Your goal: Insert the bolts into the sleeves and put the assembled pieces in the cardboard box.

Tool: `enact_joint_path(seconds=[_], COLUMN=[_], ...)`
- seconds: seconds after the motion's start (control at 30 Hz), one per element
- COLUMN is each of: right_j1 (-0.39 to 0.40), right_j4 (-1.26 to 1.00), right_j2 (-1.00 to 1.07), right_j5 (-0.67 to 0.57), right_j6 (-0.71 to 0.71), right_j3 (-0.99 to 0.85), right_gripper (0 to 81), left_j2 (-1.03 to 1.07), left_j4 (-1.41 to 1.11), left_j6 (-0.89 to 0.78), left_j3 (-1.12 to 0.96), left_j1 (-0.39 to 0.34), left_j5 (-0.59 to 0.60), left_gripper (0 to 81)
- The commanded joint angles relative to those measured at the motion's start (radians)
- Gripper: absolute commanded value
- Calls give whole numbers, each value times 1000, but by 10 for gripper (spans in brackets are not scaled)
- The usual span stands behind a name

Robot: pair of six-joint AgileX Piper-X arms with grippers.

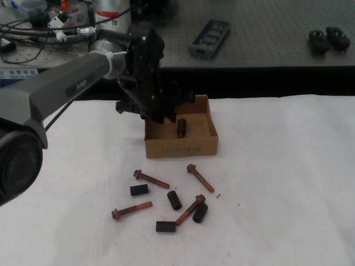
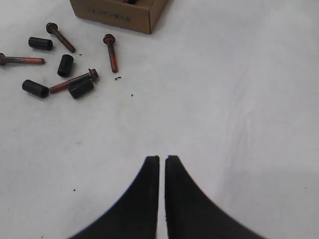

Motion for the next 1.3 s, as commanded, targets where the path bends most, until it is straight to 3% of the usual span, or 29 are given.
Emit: enact_joint_path(seconds=[0.0, 0.13, 0.33, 0.6, 0.8, 1.0, 1.27], right_j1=[-4, -4, -4, -4, -4, 4, 51], right_j4=[-33, -62, -62, -62, -31, 31, 43], right_j2=[-7, 9, 135, 433, 632, 781, 941], right_j5=[-22, -114, -187, -345, -365, -365, -365], right_j6=[-1, -1, -1, -63, -189, -321, -371], right_j3=[0, -12, -110, -306, -452, -576, -686], right_gripper=[37, 37, 37, 37, 37, 37, 18], left_j2=[-90, -168, -278, -359, -428, -538, -789], left_j4=[-6, 34, 233, 438, 451, 381, 149], left_j6=[-16, -16, -2, 87, 86, 94, 81], left_j3=[-12, -12, -12, -10, 28, 194, 631], left_j1=[6, 11, 24, 25, 25, 25, 25], left_j5=[51, 65, 5, -88, -127, -149, -149], left_gripper=[231, 227, 91, 87, 87, 87, 87])
